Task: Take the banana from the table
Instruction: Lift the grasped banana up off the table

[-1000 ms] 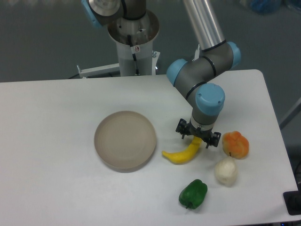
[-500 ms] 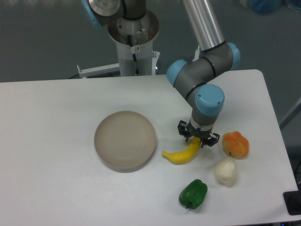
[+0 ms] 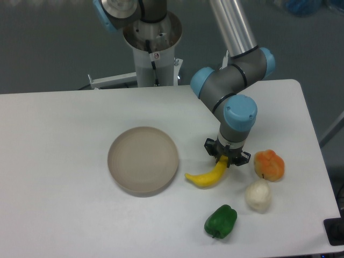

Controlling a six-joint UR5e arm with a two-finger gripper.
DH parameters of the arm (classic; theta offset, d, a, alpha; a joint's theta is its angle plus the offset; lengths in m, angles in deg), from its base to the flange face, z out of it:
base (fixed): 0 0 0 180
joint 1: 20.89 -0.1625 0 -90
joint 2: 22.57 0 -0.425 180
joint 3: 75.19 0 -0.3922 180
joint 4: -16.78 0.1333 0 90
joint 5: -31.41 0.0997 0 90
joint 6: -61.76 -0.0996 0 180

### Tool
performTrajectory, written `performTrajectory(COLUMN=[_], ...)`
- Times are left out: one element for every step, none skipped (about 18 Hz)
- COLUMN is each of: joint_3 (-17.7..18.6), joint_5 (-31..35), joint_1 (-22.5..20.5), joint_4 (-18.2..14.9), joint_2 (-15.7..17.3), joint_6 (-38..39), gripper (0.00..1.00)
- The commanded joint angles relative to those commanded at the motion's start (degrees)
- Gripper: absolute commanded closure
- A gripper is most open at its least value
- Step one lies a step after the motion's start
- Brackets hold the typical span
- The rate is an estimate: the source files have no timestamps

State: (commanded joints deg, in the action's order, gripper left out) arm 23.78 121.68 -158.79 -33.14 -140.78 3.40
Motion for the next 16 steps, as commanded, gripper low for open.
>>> performTrajectory(joint_3=[-0.44,-1.4,-2.54,-3.77,-4.83,-5.97,-7.03,-8.43,-9.83,-10.98,-12.3,-13.18,-13.97,-14.76,-15.38,-16.26], joint_5=[0.0,-0.09,-0.09,0.0,-0.09,-0.18,-0.79,-1.4,-1.67,-1.67,-1.67,-1.5,-0.89,-0.97,-0.97,-0.88], joint_1=[-0.26,-0.44,-0.35,-0.01,0.09,0.17,0.17,0.26,0.35,0.44,0.79,0.96,1.14,1.31,1.32,1.32], joint_4=[-0.09,-0.52,-0.88,-1.05,-1.23,-1.32,-1.58,-1.58,-1.58,-1.58,-1.58,-1.58,-1.67,-1.93,-2.28,-2.81], joint_2=[0.79,1.4,1.76,2.11,2.29,2.29,2.38,2.38,2.38,2.29,1.94,1.68,1.24,0.89,0.97,0.88], joint_6=[-0.17,-0.26,-0.26,-0.35,-0.26,-0.35,-0.35,-0.26,-0.35,-0.35,-0.7,-1.23,-2.01,-2.63,-3.25,-3.77], gripper=[0.77,0.81,0.81,0.81,0.81,0.81,0.81,0.8,0.8,0.8,0.8,0.8,0.79,0.79,0.79,0.79])
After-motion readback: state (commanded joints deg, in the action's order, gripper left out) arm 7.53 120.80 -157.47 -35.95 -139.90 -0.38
